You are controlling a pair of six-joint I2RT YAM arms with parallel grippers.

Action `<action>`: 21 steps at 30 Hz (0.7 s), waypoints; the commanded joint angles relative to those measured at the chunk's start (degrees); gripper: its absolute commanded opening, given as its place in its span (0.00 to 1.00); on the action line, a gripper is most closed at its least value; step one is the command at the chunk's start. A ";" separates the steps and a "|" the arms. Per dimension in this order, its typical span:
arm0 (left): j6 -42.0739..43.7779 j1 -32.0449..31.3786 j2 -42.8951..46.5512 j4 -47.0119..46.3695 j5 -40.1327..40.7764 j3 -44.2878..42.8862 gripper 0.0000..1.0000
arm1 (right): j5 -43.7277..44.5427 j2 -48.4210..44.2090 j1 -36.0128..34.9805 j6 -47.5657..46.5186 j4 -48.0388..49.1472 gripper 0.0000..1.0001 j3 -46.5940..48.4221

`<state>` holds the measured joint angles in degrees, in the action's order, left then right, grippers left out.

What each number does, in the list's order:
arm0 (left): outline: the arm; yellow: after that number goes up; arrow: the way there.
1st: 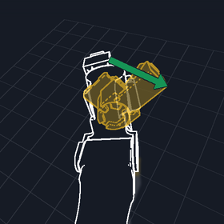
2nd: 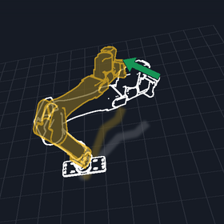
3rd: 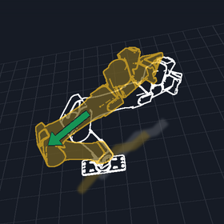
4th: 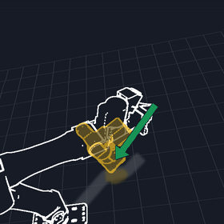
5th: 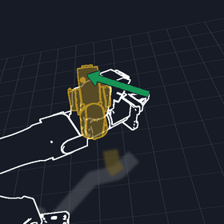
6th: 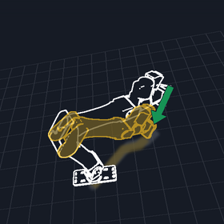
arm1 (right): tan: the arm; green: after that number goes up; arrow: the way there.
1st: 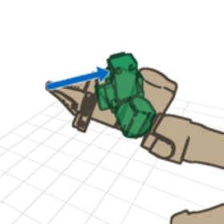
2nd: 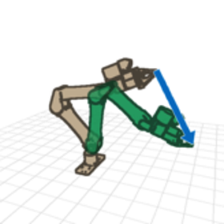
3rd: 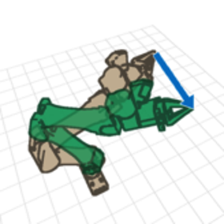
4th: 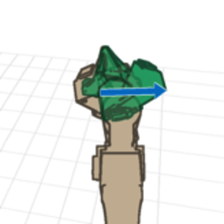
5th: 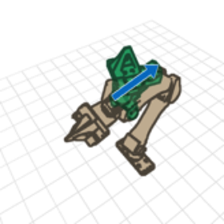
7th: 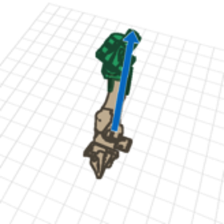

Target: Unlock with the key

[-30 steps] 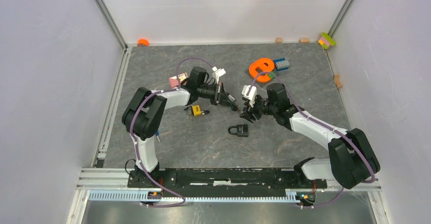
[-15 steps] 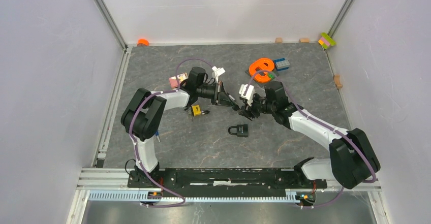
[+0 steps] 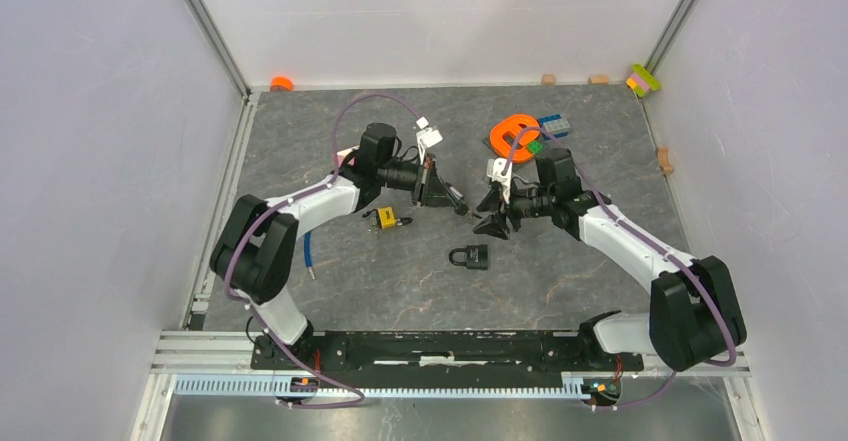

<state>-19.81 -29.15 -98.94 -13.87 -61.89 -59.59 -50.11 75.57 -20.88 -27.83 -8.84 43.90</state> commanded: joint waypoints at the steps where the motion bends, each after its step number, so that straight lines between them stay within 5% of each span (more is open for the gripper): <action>1: 18.37 -1.71 4.64 10.43 -0.99 -1.50 0.02 | -8.78 0.48 -0.19 -2.89 -5.53 0.58 3.40; 6: 26.74 -3.27 6.57 16.53 1.61 -2.09 0.02 | -10.78 1.39 -0.50 -3.25 -6.41 0.50 3.62; 21: 30.52 -5.35 8.89 17.23 4.84 -0.79 0.02 | -11.81 7.18 -1.25 -3.05 -7.00 0.32 3.89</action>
<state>7.16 -34.00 -92.60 3.44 -58.17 -59.77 -59.99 82.19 -22.02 -30.96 -16.25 45.84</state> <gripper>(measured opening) 0.044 0.346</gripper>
